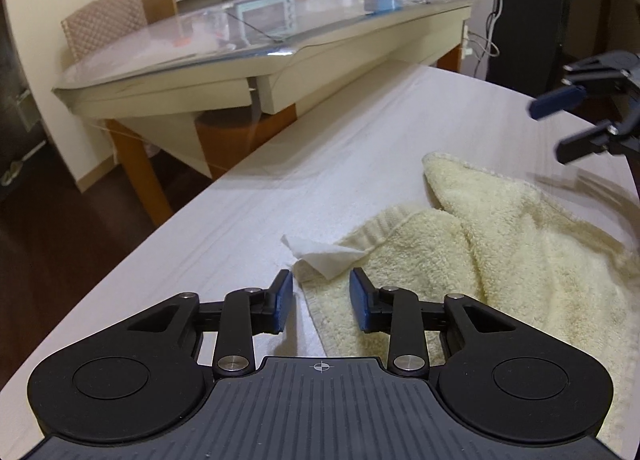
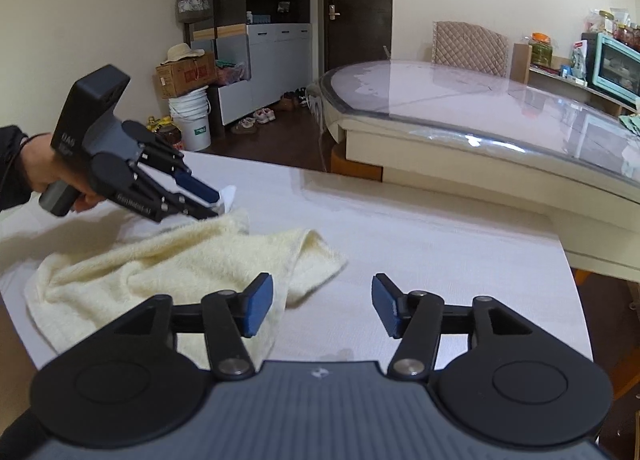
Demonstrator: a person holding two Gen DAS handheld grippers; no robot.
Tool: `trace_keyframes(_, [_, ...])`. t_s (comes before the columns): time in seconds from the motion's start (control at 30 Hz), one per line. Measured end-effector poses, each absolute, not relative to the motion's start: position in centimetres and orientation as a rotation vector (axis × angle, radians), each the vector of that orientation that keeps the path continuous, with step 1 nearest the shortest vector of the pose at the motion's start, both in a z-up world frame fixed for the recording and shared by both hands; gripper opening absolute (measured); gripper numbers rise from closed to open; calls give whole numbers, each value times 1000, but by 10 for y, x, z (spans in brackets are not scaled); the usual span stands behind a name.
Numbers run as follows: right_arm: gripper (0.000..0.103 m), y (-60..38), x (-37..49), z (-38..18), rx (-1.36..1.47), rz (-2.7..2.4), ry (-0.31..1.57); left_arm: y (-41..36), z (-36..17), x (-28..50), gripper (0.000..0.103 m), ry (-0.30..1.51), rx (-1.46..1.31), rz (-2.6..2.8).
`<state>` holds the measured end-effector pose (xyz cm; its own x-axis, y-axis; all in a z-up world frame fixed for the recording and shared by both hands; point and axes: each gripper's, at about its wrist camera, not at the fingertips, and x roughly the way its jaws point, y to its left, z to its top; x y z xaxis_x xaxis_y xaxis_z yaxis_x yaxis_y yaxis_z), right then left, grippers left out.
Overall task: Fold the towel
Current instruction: 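Lift the towel with both tools and spread it out across the table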
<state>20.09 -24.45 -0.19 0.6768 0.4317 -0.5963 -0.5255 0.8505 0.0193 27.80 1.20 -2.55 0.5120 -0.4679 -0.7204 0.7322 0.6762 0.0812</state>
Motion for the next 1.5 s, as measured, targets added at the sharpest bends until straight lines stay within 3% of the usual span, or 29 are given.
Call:
trace_keyframes(0.07, [60,-240,211,-3,-162,546,630,6,-27,273,3,714,432,-755])
trace_keyframes(0.43, [59,-219,242,-11,-106,628,691,49,-6,249,1,596,391,-518])
trace_keyframes(0.63, [51,-201,273,-26,-14,659,784,55,-5,238,1,591,410,-500])
trace_keyframes(0.7, [44,-194,282,-32,-4,658,816,55,-6,237,1,586,404,-496])
trace_keyframes(0.77, [3,-193,286,-35,24,657,828,56,-6,236,1,585,397,-485])
trace_keyframes(0.8, [3,-194,285,-34,32,656,823,57,-7,236,1,585,394,-479])
trace_keyframes(1.0, [3,-227,239,-6,-16,544,677,64,-11,234,1,590,370,-375])
trace_keyframes(1.2, [6,-256,210,-22,21,502,750,66,-20,231,1,609,351,-315])
trace_keyframes(1.27, [29,-260,208,-26,36,491,746,67,-23,230,1,611,345,-298])
trace_keyframes(1.33, [44,-264,206,-23,52,482,716,68,-24,232,1,606,357,-271])
trace_keyframes(1.5, [44,-262,196,-8,20,525,677,71,-28,240,2,615,417,-191])
